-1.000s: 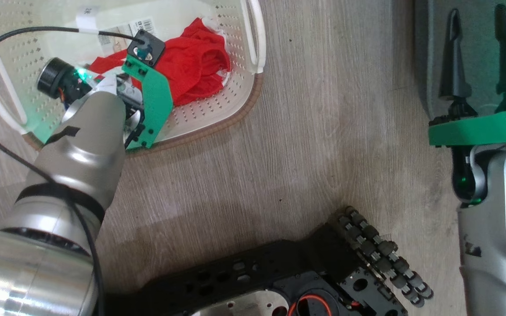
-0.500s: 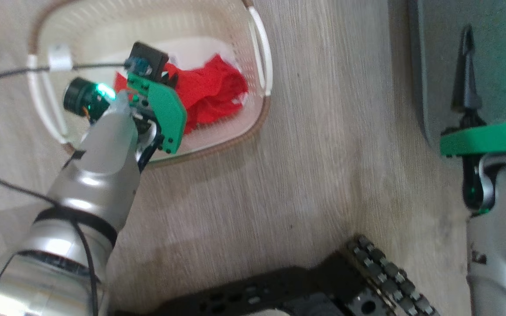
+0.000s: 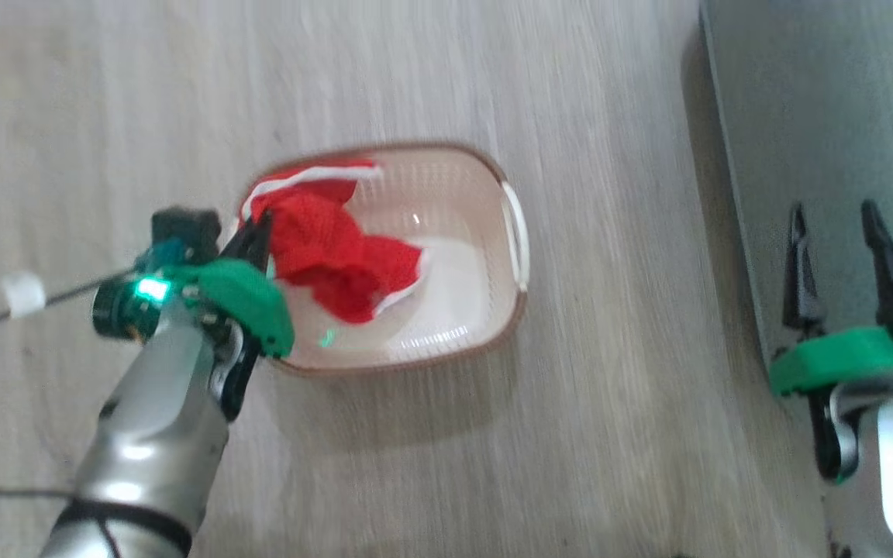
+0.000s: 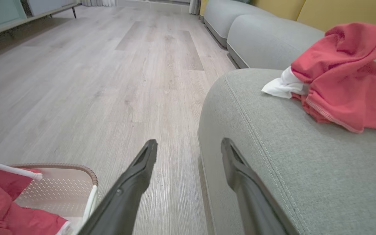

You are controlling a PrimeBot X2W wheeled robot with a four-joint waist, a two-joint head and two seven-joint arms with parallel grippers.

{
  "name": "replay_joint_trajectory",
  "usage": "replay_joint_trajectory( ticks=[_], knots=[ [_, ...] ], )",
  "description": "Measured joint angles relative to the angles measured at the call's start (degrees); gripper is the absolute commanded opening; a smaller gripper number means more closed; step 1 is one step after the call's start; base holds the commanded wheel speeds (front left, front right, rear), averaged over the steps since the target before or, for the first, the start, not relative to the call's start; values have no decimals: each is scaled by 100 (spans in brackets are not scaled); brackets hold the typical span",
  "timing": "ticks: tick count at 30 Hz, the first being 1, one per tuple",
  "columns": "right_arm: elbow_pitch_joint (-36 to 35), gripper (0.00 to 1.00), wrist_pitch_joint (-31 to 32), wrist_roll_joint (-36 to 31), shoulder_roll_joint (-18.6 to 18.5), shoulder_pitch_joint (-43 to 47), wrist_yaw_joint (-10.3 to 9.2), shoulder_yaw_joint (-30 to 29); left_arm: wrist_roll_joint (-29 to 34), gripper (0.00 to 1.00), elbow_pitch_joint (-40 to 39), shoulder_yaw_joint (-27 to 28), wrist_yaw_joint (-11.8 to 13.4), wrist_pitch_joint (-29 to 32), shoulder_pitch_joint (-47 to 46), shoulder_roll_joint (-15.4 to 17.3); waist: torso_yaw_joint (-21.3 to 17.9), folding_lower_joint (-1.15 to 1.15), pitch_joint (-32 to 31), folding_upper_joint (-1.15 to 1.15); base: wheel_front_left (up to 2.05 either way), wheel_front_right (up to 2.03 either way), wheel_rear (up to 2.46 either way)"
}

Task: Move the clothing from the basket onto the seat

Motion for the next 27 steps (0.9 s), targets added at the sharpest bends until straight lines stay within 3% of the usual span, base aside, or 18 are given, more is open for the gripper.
replay_joint_trajectory(
  ticks=[13, 20, 27],
  knots=[
    [296, 100, 0, -361, 1, 756, 0, -16, 129, 0, -2113, 691, 550, 0, 2217, 241, 539, 0, -1572, 0, 0, 0, 0],
    [466, 100, 0, -390, 1, 1081, 0, 182, 181, 0, -2561, 873, 689, 0, 2789, 349, 695, 0, -2189, 0, 0, 0, 0],
    [573, 100, 0, -390, 1, 1124, 0, 437, 188, 0, -2663, 896, 692, 0, 2931, 369, 778, 0, -2416, 0, 0, 0, 0]
  ],
)
